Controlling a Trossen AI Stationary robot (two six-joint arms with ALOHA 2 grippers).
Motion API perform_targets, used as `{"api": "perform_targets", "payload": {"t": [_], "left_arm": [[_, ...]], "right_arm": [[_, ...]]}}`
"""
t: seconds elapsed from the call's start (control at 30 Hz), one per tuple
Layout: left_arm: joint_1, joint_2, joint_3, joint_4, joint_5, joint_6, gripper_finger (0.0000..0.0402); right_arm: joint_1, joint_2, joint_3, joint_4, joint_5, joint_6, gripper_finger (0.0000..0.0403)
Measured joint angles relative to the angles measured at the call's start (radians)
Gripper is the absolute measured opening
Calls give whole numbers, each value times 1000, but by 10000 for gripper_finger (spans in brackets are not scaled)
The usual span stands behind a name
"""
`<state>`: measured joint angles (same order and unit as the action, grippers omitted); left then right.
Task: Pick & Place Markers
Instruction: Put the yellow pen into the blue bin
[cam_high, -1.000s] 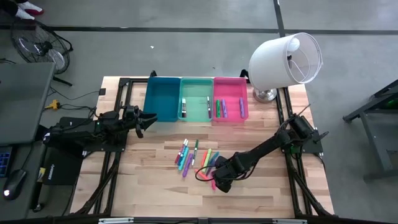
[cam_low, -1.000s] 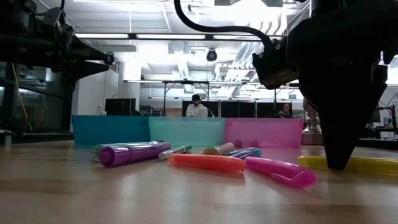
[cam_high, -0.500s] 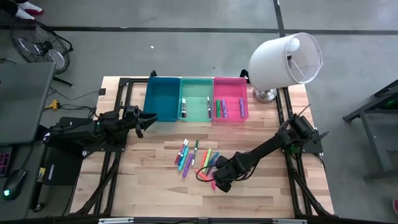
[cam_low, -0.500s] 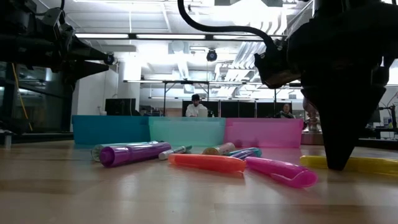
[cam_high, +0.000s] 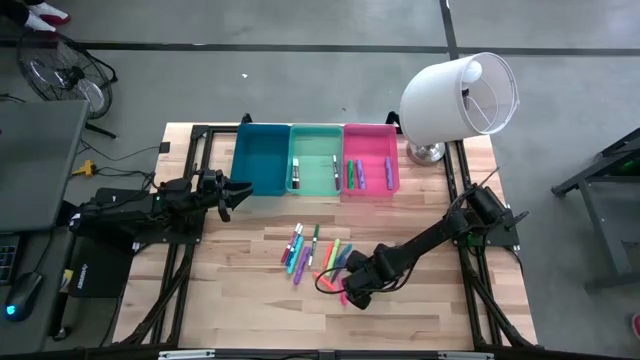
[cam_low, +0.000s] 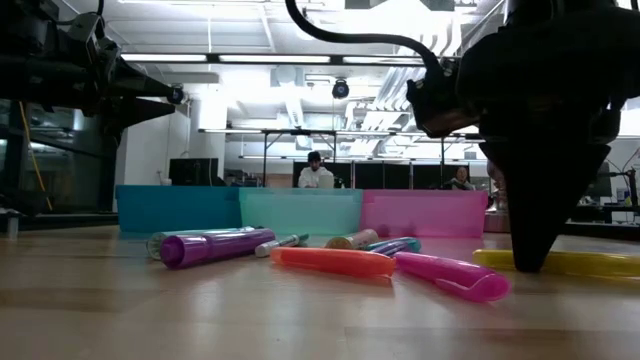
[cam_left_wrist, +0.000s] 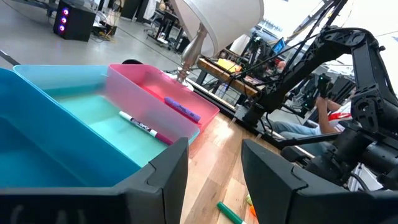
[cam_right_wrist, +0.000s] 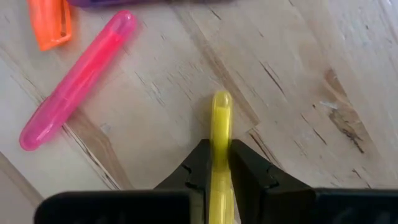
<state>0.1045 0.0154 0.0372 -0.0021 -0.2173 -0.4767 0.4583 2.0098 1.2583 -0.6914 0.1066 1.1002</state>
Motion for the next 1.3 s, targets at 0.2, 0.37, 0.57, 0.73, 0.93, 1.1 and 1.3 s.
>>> {"api": "perform_targets", "payload": {"t": [0.2,0.37,0.57,0.73,0.93,1.1,1.3], "left_arm": [[0,0,0,0,0,0,147],[0,0,0,0,0,0,147],[0,0,0,0,0,0,147],[0,0,0,0,0,0,147],[0,0,0,0,0,0,147],[0,0,0,0,0,0,147],[0,0,0,0,0,0,147]], "right_arm": [[-1,1,0,-13,-16,22,27],[-2,0,1,-19,-27,4,27],[-16,-39,-2,-52,-38,-33,27],[-48,-74,-7,-132,-25,-93,26],[-72,-77,-5,-145,-48,-144,26],[-73,-79,-3,-142,-64,-144,26],[-72,-80,-3,-132,-72,-140,26]]}}
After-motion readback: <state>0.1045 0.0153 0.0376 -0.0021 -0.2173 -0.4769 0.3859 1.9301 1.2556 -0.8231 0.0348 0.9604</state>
